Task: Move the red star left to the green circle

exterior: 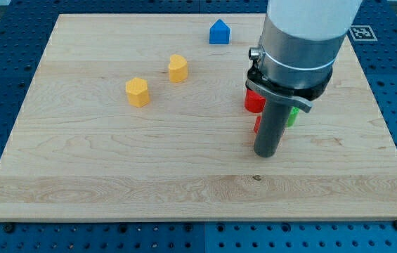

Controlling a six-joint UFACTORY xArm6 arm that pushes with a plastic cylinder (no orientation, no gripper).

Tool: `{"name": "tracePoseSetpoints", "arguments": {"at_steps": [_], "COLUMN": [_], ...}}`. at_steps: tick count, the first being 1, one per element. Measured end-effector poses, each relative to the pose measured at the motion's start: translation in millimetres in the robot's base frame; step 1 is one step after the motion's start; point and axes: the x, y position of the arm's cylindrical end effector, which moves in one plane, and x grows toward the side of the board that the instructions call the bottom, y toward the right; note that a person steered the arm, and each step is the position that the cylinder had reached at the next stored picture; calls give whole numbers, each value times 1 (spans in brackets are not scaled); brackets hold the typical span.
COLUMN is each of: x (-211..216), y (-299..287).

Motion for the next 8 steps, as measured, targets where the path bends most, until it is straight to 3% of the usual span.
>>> {"name": "tracePoseSetpoints", "arguments": {"at_steps": [8], "x": [-5], "y": [15]}}
